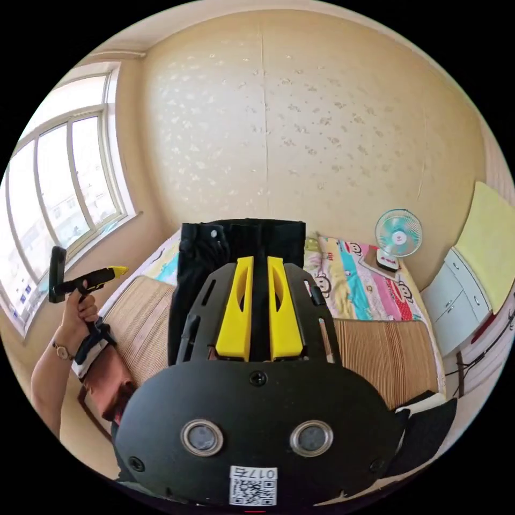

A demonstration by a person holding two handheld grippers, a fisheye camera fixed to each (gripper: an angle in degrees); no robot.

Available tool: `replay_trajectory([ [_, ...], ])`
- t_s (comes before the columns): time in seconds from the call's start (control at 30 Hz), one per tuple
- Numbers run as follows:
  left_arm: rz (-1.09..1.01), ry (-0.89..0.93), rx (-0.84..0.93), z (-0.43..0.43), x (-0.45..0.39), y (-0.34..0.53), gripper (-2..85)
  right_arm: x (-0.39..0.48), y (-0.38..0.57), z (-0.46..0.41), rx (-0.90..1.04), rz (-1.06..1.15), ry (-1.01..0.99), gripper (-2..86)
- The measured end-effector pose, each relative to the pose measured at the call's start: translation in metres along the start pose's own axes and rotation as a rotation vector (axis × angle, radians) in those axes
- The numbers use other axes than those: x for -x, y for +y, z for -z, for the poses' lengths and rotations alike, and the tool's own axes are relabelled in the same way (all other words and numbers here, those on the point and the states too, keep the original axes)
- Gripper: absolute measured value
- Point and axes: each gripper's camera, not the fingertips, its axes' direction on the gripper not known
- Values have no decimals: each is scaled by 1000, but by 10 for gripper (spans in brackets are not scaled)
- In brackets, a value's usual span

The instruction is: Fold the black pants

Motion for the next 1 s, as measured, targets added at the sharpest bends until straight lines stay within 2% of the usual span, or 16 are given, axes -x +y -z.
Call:
replay_trajectory([
  [0.03,-6,-30,54,-20,6,25,108,0,56,-40,85,31,-62,54],
  [0.1,10,-37,217,-86,23,134,132,2,146,-88,205,63,-115,62],
  [0.2,48,-14,275,-116,18,263,152,9,290,-126,347,41,-187,71],
  [0.33,90,-131,225,-89,-9,376,158,27,441,-97,413,-121,-202,83],
  [0.43,179,-78,249,-76,-31,440,158,29,514,-58,402,-301,-166,86],
  [0.53,163,-151,263,-73,-57,475,139,33,559,-40,411,-372,-212,87],
  [0.63,219,-216,316,-79,-66,476,99,42,575,-45,464,-328,-297,87],
  [0.7,259,-8,415,-81,-64,459,13,49,573,-44,481,-281,-307,87],
  [0.73,264,85,361,-72,-66,454,10,54,569,-38,465,-262,-297,87],
  [0.77,244,253,192,-45,-72,449,3,56,566,-34,444,-251,-295,87],
  [0.8,219,343,40,-20,-76,450,-1,61,563,-23,397,-236,-289,87],
  [0.83,223,357,4,-11,-76,452,-3,64,563,-17,369,-233,-277,86],
  [0.87,253,332,14,-5,-70,456,-4,66,565,-15,365,-233,-272,86],
  [0.93,314,120,146,-13,-58,469,-5,71,577,-19,386,-248,-259,85],
  [0.97,361,-62,276,-28,-49,483,-5,72,581,-21,394,-252,-262,85],
  [1.0,394,-152,380,-43,-43,497,-5,75,589,-24,409,-260,-276,84],
])
